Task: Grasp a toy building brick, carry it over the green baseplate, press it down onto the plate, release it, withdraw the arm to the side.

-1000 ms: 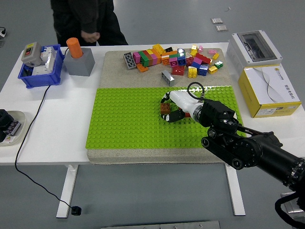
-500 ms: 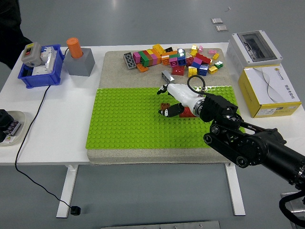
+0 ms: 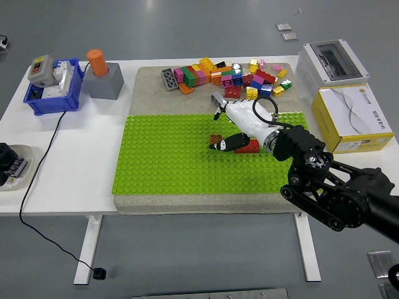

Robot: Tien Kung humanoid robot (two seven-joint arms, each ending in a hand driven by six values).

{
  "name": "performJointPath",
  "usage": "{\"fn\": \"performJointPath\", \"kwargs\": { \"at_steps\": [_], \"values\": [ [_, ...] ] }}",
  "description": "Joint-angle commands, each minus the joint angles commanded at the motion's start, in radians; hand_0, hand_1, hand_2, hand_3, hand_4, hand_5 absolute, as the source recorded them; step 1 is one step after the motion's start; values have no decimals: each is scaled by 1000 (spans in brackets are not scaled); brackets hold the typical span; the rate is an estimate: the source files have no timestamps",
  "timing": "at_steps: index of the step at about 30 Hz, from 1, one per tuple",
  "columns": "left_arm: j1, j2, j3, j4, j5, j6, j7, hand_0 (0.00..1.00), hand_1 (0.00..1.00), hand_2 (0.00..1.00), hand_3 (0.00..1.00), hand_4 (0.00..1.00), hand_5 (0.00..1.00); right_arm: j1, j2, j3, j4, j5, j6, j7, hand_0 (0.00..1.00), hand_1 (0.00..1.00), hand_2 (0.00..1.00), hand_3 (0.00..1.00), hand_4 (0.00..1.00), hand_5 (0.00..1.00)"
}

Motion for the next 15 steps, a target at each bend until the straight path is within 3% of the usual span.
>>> {"fn": "performJointPath", "kwargs": {
  "at_steps": [15],
  "values": [
    [-1,0,6,0,-4,0,1,657,612,590,617,649,163,2,32,-35,-77,36,-4,20,813,793,832,576,878,586]
  ]
}}
